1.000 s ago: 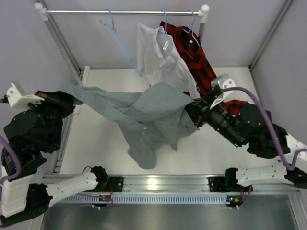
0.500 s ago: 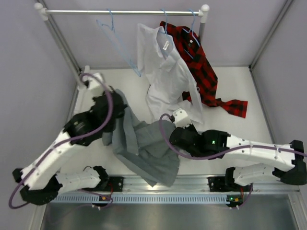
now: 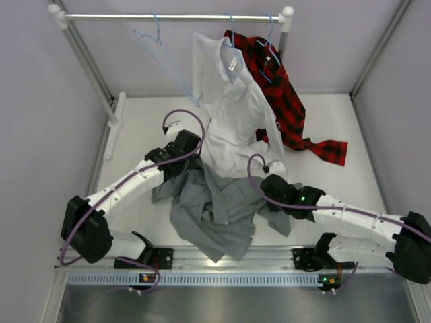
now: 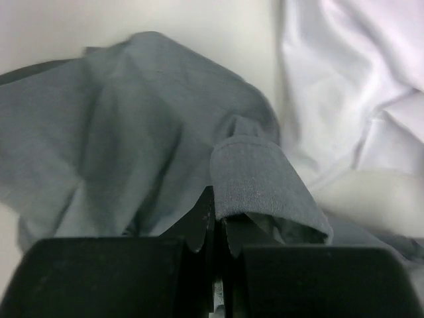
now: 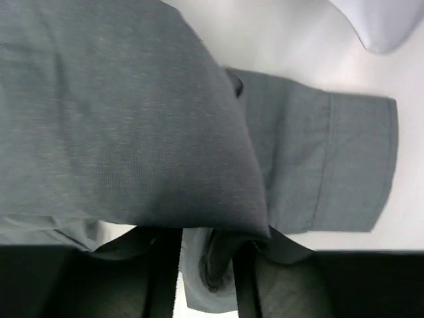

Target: Place the shirt on the hanger

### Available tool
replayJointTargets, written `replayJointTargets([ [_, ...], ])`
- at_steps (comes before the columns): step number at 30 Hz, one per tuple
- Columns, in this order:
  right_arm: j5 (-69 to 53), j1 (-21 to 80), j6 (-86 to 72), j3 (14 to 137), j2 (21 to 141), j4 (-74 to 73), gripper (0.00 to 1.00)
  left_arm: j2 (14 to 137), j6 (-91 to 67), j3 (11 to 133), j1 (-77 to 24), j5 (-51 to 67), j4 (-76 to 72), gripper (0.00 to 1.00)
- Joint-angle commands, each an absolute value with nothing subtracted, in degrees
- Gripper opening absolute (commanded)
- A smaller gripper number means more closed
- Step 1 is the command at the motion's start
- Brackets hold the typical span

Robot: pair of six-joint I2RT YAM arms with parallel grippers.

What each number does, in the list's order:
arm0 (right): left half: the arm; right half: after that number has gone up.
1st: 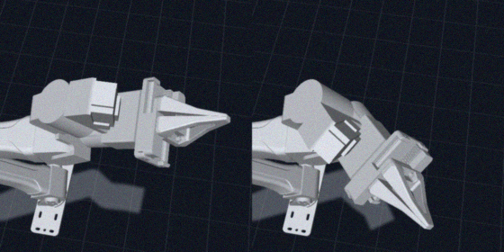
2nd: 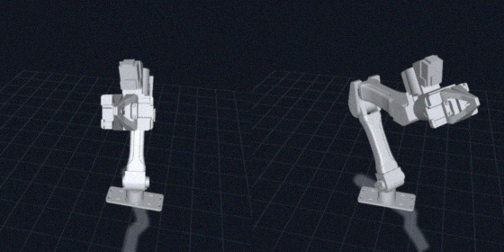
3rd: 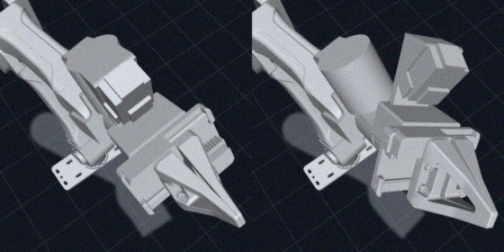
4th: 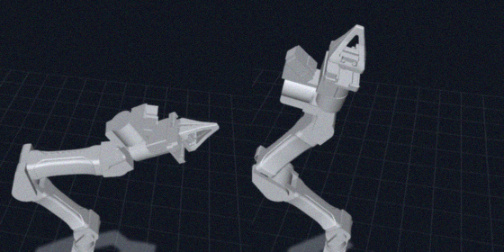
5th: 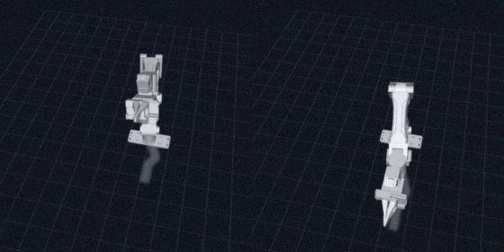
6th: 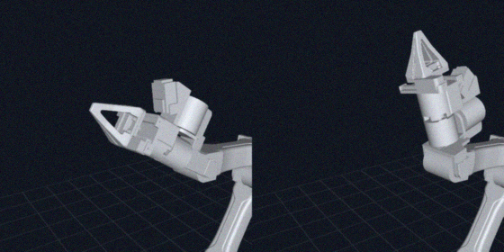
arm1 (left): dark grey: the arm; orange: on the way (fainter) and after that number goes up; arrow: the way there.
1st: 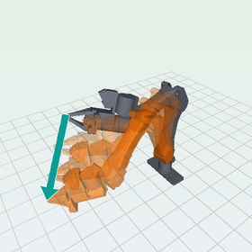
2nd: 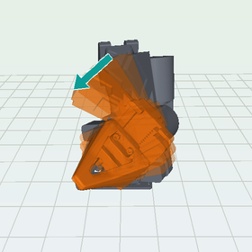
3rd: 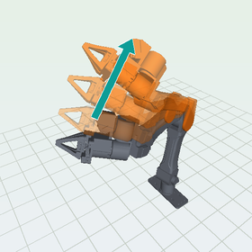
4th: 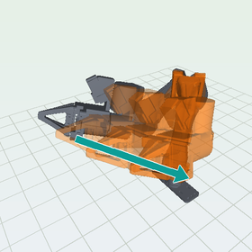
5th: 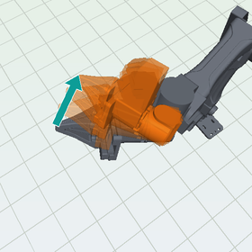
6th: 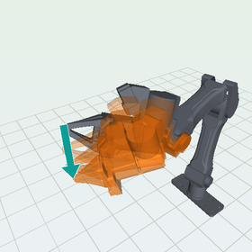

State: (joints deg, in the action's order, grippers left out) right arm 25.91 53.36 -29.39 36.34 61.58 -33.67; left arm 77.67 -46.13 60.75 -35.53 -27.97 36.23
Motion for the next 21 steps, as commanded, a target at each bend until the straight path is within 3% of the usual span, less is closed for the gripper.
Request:
replayJointTargets([
  [1,20.65,52.47,-27.08,39.80,60.03,-25.48,0.33,78.57,-41.41,60.38,-35.68,-17.59,26.11,0.00],
  [2,20.65,52.38,-26.29,42.69,59.51,-26.01,0.39,78.92,-40.70,59.42,-35.68,-15.14,25.23,0.00],
  [3,19.78,52.47,-25.50,44.02,58.37,-26.28,0.63,79.10,-39.91,59.07,-35.60,-14.42,24.62,0.00],
  [4,19.51,52.47,-24.18,45.34,58.10,-26.54,0.69,79.01,-39.55,58.63,-35.60,-13.72,23.30,0.00],
  [9,17.31,54.31,-21.54,53.08,58.17,-28.12,0.72,78.14,-38.23,56.87,-34.98,-12.13,21.44,0.00],
  [12,21.08,61.14,-22.41,54.84,59.76,-29.79,0.72,76.39,-39.55,55.38,-33.67,-13.09,21.10,0.00],
  [16,36.89,66.88,-26.89,57.47,62.75,-34.00,0.75,71.83,-42.71,51.78,-31.12,-14.59,19.95,0.00],
  [21,18.64,67.85,-24.08,56.08,67.74,-22.17,0.63,67.33,-43.86,49.31,-29.62,-12.83,17.93,0.00],
])
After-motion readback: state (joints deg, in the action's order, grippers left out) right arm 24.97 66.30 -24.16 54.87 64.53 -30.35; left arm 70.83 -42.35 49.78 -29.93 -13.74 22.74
